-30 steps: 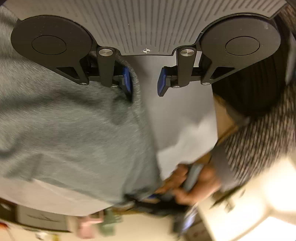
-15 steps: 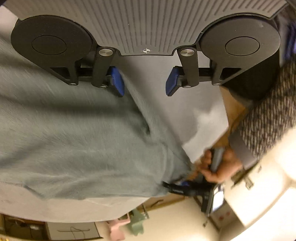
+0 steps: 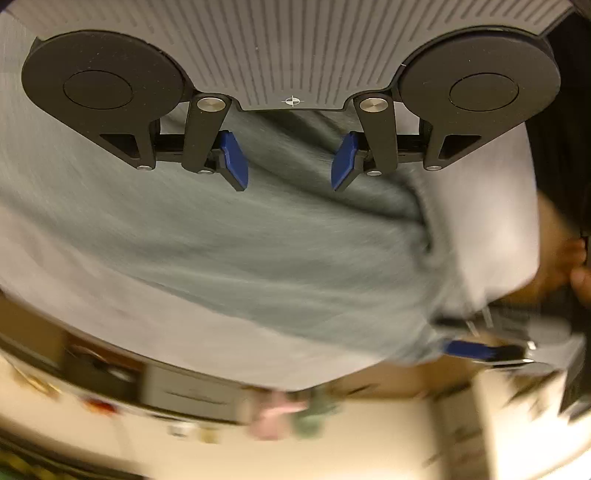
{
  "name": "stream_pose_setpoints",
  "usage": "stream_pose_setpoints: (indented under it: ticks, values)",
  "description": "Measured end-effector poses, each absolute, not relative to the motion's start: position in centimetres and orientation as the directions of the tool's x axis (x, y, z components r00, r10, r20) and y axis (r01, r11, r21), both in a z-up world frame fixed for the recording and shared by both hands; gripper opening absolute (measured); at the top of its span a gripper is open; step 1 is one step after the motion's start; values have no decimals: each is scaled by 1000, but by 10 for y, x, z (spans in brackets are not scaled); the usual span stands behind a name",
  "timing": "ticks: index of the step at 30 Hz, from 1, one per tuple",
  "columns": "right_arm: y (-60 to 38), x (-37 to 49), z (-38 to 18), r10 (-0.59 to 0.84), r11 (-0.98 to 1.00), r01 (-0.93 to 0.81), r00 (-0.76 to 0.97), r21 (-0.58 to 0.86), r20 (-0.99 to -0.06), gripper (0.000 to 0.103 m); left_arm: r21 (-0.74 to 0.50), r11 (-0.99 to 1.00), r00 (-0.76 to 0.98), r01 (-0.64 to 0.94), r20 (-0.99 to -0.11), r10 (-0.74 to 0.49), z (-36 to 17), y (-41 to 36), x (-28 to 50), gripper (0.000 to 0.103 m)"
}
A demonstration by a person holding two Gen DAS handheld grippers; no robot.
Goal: Fold clothes
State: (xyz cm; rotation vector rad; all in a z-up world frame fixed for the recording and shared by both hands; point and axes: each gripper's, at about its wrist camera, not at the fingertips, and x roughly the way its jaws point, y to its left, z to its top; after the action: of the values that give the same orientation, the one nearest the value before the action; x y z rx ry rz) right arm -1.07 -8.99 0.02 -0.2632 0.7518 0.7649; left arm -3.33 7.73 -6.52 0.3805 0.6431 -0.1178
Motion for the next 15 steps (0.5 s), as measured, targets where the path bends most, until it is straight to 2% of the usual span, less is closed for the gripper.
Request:
stream_pose_setpoints:
  ticks: [1, 3, 4, 5, 9, 12, 14, 15]
  values:
    - [-81, -10, -4, 529, 673, -739, 460, 22, -713, 43, 343, 903, 784, 258, -621, 12, -77, 61, -37, 59]
    - [-68, -8, -12, 515, 635, -772, 430, -7, -741, 26, 387, 871, 759, 304, -651, 24, -96, 43, -39, 59]
    - [-65, -8, -15, 506, 626, -780, 427, -21, -750, 6, 396, 863, 750, 313, -661, 32, -102, 39, -38, 58]
    - [-61, -7, -18, 498, 626, -779, 432, -34, -752, 0, 406, 855, 741, 322, -670, 39, -108, 35, -37, 57]
    - [-70, -18, -10, 543, 622, -783, 443, -13, -713, 0, 367, 881, 723, 298, -690, 43, -109, 47, -41, 19]
    - [-81, -33, -2, 586, 596, -803, 418, 20, -694, 0, 338, 905, 735, 259, -677, 42, -103, 54, -53, 18]
    - [-86, -32, 0, 595, 596, -803, 413, 33, -689, 0, 348, 903, 743, 251, -668, 51, -101, 52, -52, 24]
    - [-88, -31, 1, 600, 595, -802, 411, 40, -687, 0, 354, 902, 746, 249, -664, 55, -100, 50, -50, 30]
